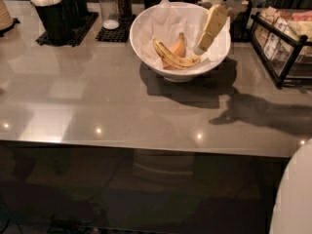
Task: Pick banana from white bowl
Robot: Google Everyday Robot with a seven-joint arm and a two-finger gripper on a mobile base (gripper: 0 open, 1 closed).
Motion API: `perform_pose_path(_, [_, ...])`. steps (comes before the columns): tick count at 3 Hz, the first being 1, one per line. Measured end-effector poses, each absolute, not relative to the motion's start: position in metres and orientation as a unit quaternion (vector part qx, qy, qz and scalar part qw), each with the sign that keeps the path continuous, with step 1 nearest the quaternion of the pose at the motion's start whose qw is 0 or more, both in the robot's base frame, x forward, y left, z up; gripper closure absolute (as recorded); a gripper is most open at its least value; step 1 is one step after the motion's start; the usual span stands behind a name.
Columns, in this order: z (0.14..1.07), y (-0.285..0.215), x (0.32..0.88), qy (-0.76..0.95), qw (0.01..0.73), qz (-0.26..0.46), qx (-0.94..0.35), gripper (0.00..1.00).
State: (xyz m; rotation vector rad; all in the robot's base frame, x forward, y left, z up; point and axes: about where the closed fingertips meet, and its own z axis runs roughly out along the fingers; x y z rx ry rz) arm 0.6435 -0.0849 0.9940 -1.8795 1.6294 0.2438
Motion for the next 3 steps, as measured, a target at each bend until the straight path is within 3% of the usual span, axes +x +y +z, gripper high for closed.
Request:
perform_pose_path(1, [0.994,-0.0849,0.6435,0.619,0.316,0.093,-0.714,0.16])
perform_pose_path(2, [0.994,-0.0849,0.6435,0.619,0.316,0.093,-0.714,0.24])
perform_pose_path(3, [0.9848,-0.0847,0.6512,0.622,0.315,0.098,-0.71,0.21])
